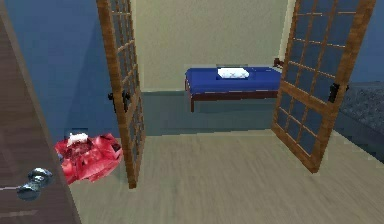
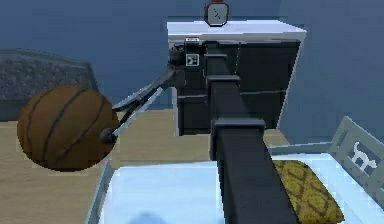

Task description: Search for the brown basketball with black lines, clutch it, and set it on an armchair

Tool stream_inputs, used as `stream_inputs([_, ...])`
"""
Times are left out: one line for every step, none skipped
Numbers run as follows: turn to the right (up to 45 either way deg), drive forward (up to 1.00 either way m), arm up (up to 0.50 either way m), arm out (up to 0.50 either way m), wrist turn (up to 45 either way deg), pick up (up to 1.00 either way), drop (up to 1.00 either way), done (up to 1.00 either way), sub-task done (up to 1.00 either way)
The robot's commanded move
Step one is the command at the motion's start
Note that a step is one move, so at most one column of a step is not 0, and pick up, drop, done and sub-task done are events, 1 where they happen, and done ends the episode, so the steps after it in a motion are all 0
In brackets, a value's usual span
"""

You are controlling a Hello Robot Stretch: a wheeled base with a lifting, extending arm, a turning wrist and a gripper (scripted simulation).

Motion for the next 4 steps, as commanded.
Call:
stream_inputs([0.0, 0.0, 0.0, 0.0, -15.0, 0.0, 0.0, 0.0, 0.0])
stream_inputs([0.0, 0.0, 0.0, -0.4, 0.0, 0.0, 0.0, 0.0, 0.0])
stream_inputs([-6.0, 0.0, 0.0, 0.0, 0.0, 0.0, 0.0, 0.0, 0.0])
stream_inputs([0.0, 1.0, 0.0, 0.0, 0.0, 0.0, 0.0, 0.0, 0.0])
